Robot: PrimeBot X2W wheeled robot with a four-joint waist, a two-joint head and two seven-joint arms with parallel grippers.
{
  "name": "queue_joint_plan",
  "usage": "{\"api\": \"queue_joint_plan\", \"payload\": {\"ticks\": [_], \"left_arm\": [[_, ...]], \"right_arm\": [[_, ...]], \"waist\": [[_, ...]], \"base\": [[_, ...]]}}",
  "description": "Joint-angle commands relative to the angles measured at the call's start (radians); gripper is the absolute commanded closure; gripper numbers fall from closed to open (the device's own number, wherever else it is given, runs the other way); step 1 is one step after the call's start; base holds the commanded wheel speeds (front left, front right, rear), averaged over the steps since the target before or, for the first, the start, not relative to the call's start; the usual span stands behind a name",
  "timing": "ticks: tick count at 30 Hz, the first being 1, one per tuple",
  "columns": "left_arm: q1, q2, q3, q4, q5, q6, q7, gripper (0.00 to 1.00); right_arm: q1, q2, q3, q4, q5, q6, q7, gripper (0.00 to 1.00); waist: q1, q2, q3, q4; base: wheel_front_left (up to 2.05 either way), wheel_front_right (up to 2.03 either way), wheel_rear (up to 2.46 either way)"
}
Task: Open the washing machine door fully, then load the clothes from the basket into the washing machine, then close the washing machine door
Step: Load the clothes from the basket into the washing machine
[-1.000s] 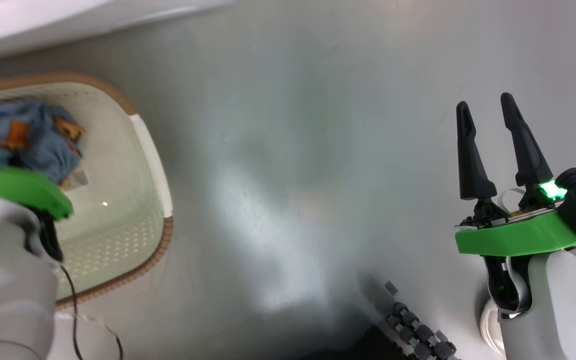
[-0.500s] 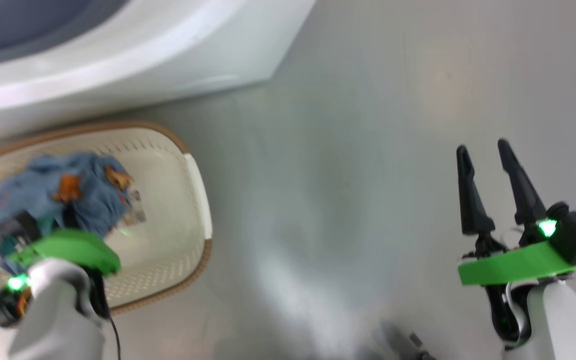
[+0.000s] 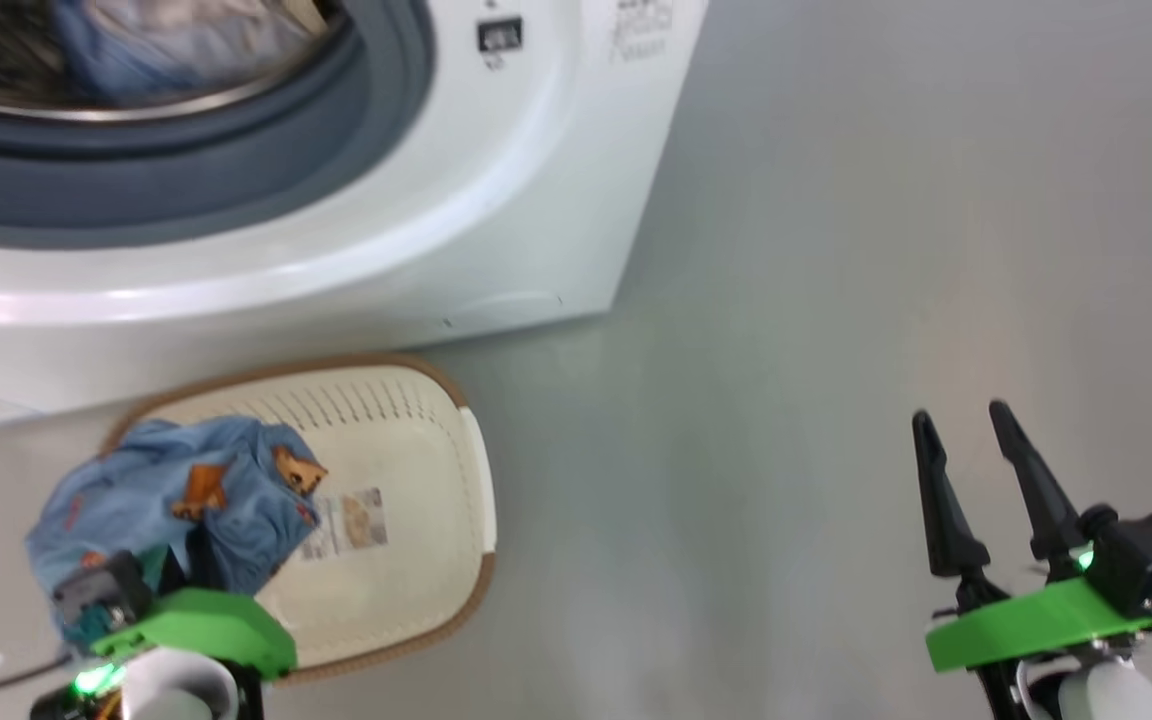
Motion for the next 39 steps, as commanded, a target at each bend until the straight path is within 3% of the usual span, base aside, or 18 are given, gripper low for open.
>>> {"api": "queue_joint_plan", "payload": {"ticks": [1, 9, 22, 39], "left_arm": [[0.042, 0.013, 0.022, -0.041, 0.021, 0.008, -0.012, 1.0], [0.163, 0.007, -0.026, -0.2, 0.034, 0.009, -0.012, 1.0], [0.348, 0.007, -0.14, -0.339, -0.012, 0.059, -0.012, 1.0], [0.449, 0.034, -0.174, -0.493, 0.017, 0.086, 0.005, 1.0]], "right_arm": [[0.032, -0.01, 0.015, -0.018, -0.019, 0.002, -0.005, 0.0], [0.103, -0.019, 0.012, 0.002, -0.023, 0.002, -0.005, 0.0], [0.218, -0.016, 0.024, 0.027, -0.021, 0.002, -0.005, 0.0], [0.272, -0.008, 0.036, 0.038, -0.021, 0.002, -0.005, 0.0]], "waist": [[0.0, 0.0, -0.097, 0.058], [0.0, 0.0, -0.208, 0.105], [0.0, 0.0, -0.392, 0.164], [0.0, 0.0, -0.501, 0.185]], "base": [[0.0, 0.0, 0.0], [0.0, 0.0, 0.0], [0.0, 0.0, 0.0], [0.0, 0.0, 0.0]]}}
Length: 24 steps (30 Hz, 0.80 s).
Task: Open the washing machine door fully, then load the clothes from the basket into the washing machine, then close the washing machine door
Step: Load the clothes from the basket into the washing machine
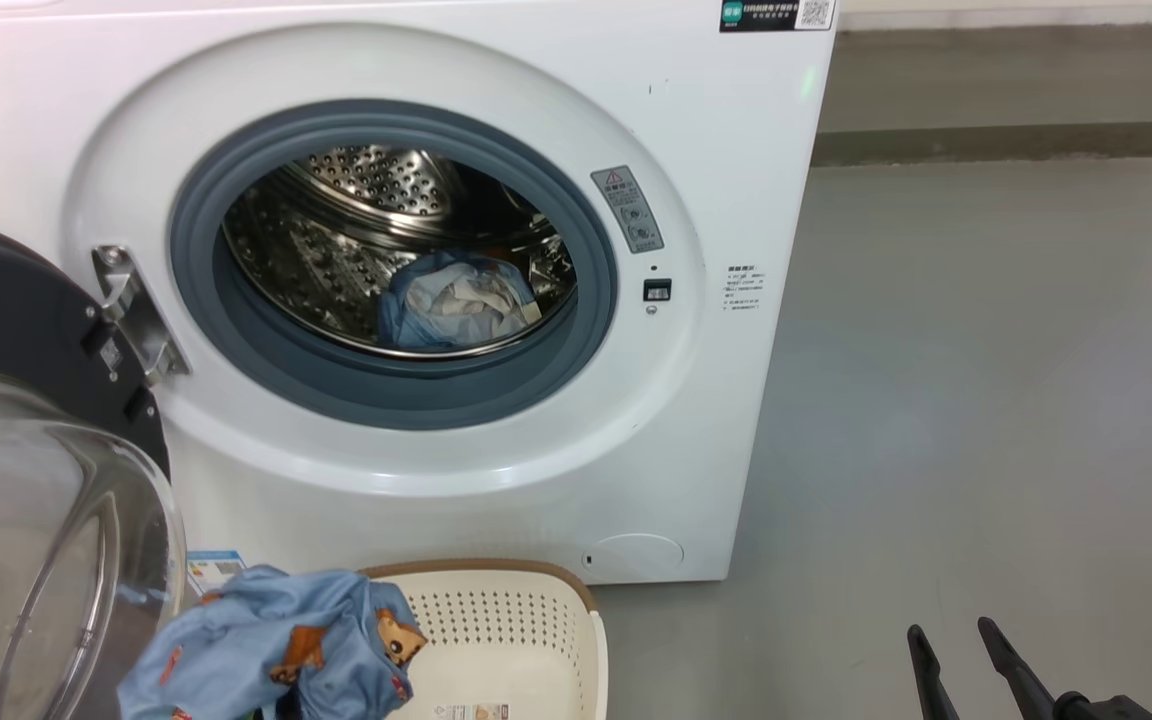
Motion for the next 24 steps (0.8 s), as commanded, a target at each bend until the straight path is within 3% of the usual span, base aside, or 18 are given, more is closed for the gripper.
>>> {"api": "queue_joint_plan", "payload": {"ticks": [1, 24], "left_arm": [[-0.007, 0.014, 0.026, -0.041, 0.011, 0.012, -0.002, 1.0], [0.02, 0.034, 0.007, -0.129, 0.008, 0.034, 0.037, 1.0]], "right_arm": [[-0.013, -0.009, 0.03, -0.021, 0.003, 0.002, -0.005, 0.0], [-0.032, -0.001, 0.043, -0.027, 0.003, 0.002, -0.005, 0.0]], "waist": [[0.0, 0.0, -0.017, -0.001], [0.0, 0.0, 0.006, -0.018]], "base": [[0.0, 0.0, 0.0], [0.0, 0.0, 0.0]]}}
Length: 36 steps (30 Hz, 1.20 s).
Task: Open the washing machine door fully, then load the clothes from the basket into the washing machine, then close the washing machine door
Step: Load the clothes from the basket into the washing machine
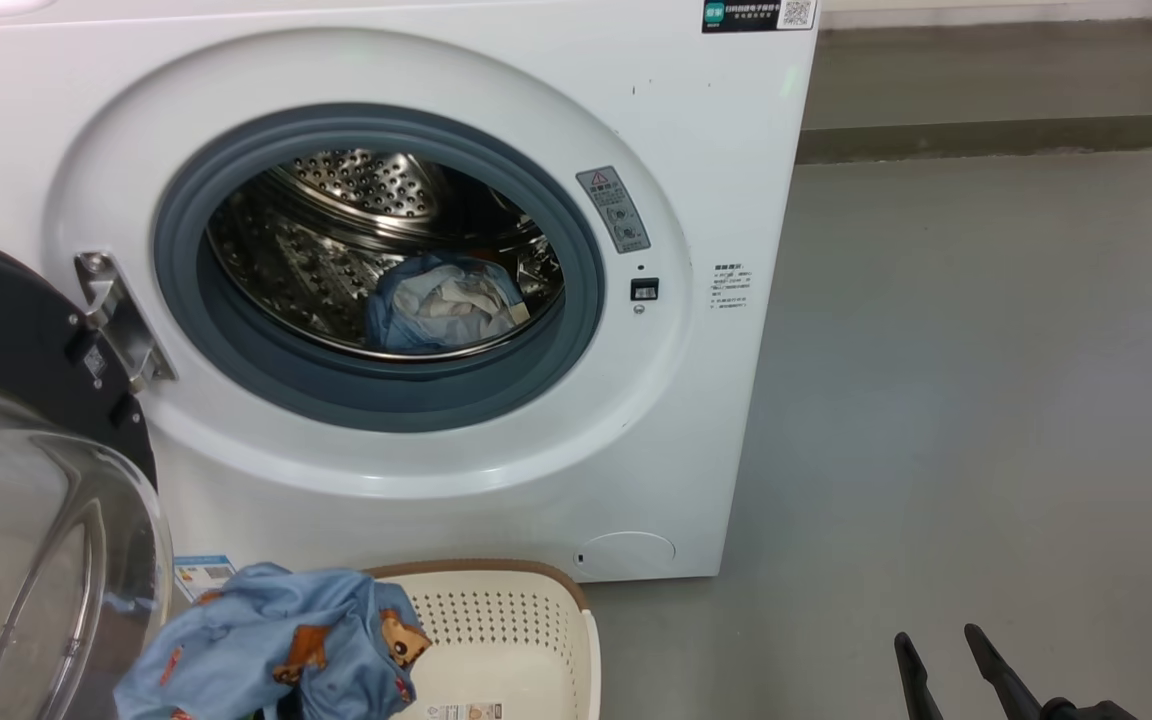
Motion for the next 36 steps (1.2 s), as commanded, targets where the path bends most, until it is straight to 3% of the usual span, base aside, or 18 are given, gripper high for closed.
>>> {"api": "queue_joint_plan", "payload": {"ticks": [1, 17, 27, 36], "left_arm": [[-0.021, 0.009, 0.029, -0.033, 0.009, 0.007, -0.001, 1.0], [-0.181, -0.01, -0.005, 0.03, 0.002, -0.019, -0.019, 1.0], [-0.384, 0.001, 0.025, 0.151, -0.002, -0.04, -0.04, 1.0], [-0.616, 0.063, 0.096, 0.304, -0.008, -0.051, -0.053, 1.0]], "right_arm": [[-0.043, -0.005, 0.023, -0.026, 0.003, 0.002, -0.005, 0.0], [-0.074, 0.0, 0.038, -0.031, 0.01, 0.002, -0.005, 0.0], [-0.128, 0.003, 0.041, -0.038, 0.018, 0.002, -0.005, 0.0], [-0.19, 0.004, 0.054, -0.043, 0.044, 0.002, -0.005, 0.0]], "waist": [[0.0, 0.0, 0.005, -0.002], [0.0, 0.0, 0.083, -0.052], [0.0, 0.0, 0.172, -0.157], [0.0, 0.0, 0.272, -0.288]], "base": [[0.0, 0.0, 0.0], [0.0, 0.0, 0.0], [0.0, 0.0, 0.0], [0.0, 0.0, 0.0]]}}
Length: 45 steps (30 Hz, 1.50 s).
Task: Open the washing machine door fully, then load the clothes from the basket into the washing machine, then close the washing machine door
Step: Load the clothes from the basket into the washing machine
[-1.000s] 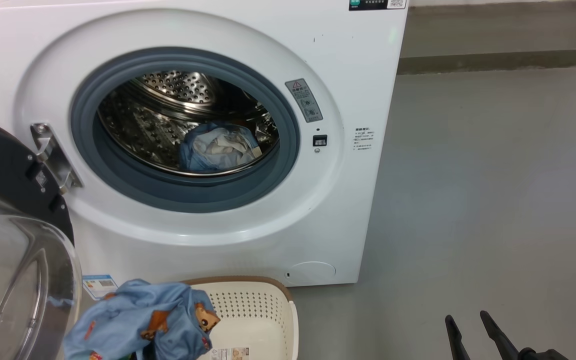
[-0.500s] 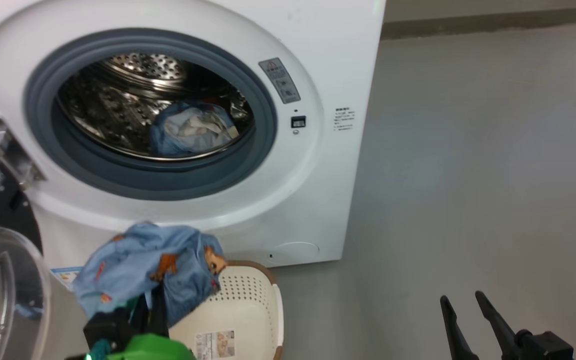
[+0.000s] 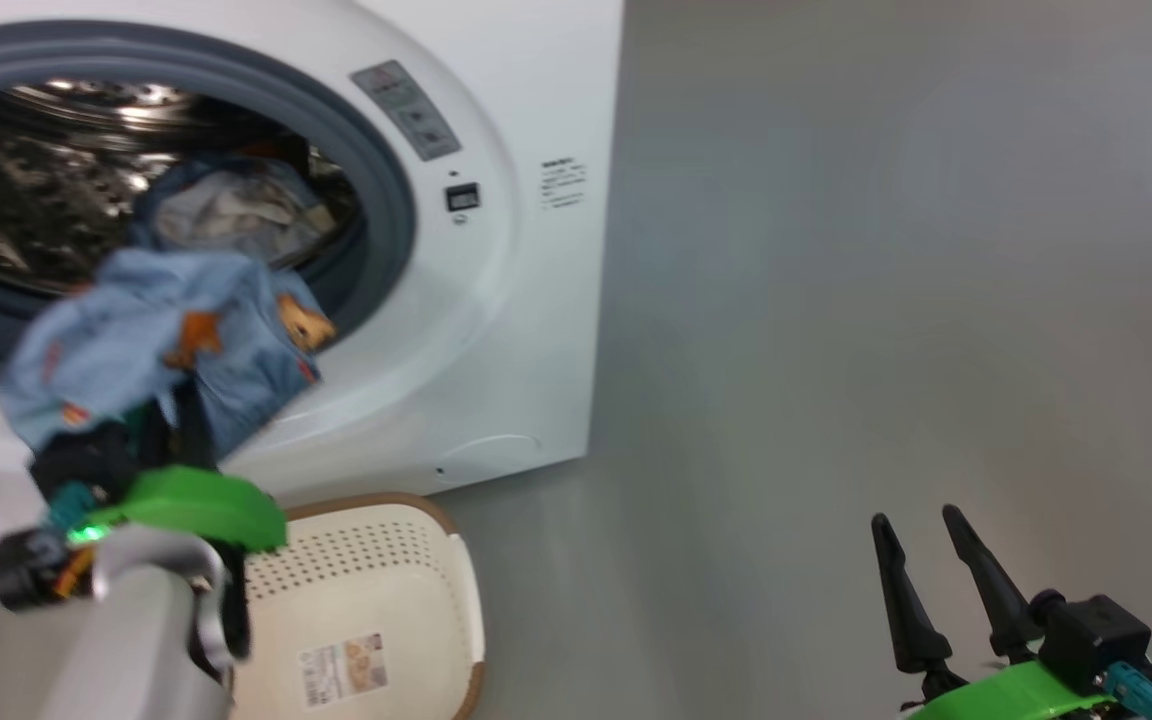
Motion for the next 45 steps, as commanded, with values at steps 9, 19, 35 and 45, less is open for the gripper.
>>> {"api": "queue_joint_plan", "payload": {"ticks": [9, 19, 35, 45], "left_arm": [[-0.253, 0.153, 0.095, 0.123, 0.028, -0.004, -0.019, 1.0], [-0.443, 0.29, 0.107, 0.235, 0.094, -0.023, -0.021, 1.0], [-0.699, 0.397, 0.1, 0.328, 0.189, -0.031, -0.022, 1.0], [-0.82, 0.4, 0.078, 0.389, 0.227, -0.041, -0.022, 1.0]], "right_arm": [[-0.089, -0.007, 0.054, -0.035, 0.044, 0.002, -0.005, 0.0], [-0.127, -0.007, 0.089, -0.04, 0.088, 0.002, -0.005, 0.0], [-0.168, -0.007, 0.13, -0.065, 0.062, 0.002, -0.005, 0.0], [-0.172, -0.007, 0.143, -0.074, 0.049, 0.002, -0.005, 0.0]], "waist": [[0.0, 0.0, 0.188, -0.213], [0.0, 0.0, 0.353, -0.315], [0.0, 0.0, 0.499, -0.321], [0.0, 0.0, 0.547, -0.307]], "base": [[0.0, 0.0, 0.0], [0.0, 0.0, 0.0], [0.0, 0.0, 0.0], [0.0, 0.0, 0.0]]}}
